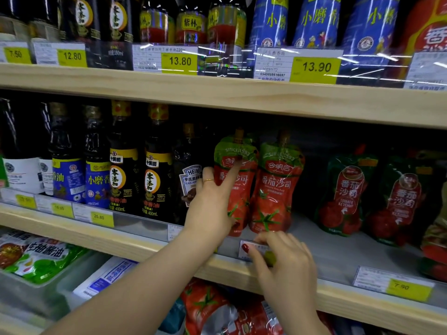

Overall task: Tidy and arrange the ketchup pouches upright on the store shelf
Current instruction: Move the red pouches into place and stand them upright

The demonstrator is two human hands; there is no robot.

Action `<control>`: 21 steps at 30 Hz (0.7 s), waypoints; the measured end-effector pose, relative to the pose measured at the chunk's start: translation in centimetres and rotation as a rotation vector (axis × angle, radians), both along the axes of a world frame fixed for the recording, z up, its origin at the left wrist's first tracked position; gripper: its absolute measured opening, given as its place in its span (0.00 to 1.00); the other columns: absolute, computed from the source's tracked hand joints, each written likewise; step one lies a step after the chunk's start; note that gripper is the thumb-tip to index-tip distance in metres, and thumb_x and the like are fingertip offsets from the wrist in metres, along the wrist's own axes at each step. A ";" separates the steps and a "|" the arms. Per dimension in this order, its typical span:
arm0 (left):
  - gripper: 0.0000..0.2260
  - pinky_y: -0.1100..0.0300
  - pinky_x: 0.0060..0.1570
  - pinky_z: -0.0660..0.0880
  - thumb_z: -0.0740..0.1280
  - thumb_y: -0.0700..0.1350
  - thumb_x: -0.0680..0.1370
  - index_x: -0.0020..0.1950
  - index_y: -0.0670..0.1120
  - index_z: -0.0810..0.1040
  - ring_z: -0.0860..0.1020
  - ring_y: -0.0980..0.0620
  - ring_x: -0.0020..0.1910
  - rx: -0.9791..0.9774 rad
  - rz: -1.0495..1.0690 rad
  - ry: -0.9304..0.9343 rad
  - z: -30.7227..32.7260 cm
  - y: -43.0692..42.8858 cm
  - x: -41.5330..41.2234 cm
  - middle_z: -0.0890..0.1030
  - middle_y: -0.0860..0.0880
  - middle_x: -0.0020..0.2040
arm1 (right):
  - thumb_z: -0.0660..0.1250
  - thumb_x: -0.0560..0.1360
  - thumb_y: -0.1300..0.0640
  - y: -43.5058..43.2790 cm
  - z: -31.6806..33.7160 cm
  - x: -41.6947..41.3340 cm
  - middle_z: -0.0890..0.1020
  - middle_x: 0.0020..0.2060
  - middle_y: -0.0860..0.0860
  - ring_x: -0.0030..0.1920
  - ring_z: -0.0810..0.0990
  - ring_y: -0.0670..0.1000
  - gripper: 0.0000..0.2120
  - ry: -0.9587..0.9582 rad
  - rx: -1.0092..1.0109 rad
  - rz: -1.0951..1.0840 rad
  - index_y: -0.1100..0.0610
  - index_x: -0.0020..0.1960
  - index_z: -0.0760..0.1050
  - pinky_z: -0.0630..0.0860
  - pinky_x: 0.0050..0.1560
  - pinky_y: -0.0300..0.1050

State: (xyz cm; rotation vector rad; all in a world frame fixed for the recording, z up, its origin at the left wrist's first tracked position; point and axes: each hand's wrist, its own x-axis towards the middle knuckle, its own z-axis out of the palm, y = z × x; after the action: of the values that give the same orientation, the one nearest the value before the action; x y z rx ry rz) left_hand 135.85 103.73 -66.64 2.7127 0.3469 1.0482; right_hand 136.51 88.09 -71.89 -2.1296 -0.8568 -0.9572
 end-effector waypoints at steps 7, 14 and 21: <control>0.51 0.55 0.46 0.77 0.73 0.38 0.69 0.71 0.65 0.37 0.72 0.41 0.58 -0.123 -0.047 0.044 -0.1 1.0 1.2 0.60 0.40 0.66 | 0.76 0.65 0.54 0.1 -0.2 0.2 0.78 0.32 0.44 0.35 0.75 0.48 0.09 -0.018 0.003 -0.001 0.51 0.39 0.76 0.68 0.36 0.41; 0.50 0.49 0.48 0.78 0.73 0.40 0.69 0.72 0.66 0.39 0.75 0.41 0.53 -0.145 -0.075 0.044 0.2 1.7 1.5 0.67 0.41 0.60 | 0.75 0.66 0.53 0.1 -0.4 0.4 0.78 0.33 0.43 0.35 0.75 0.46 0.08 -0.025 -0.010 -0.007 0.49 0.40 0.76 0.66 0.38 0.39; 0.50 0.51 0.46 0.78 0.73 0.41 0.68 0.71 0.67 0.39 0.75 0.41 0.53 -0.124 -0.058 0.019 -0.2 1.7 1.4 0.68 0.40 0.60 | 0.74 0.67 0.53 0.1 -0.4 0.3 0.78 0.33 0.43 0.36 0.75 0.46 0.07 -0.025 -0.003 0.005 0.50 0.40 0.76 0.67 0.38 0.40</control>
State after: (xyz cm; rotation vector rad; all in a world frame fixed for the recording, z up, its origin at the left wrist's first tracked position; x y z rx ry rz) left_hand 137.28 105.42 -66.84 2.6079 0.3225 0.9537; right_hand 136.85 88.21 -72.33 -2.1215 -0.8760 -0.9820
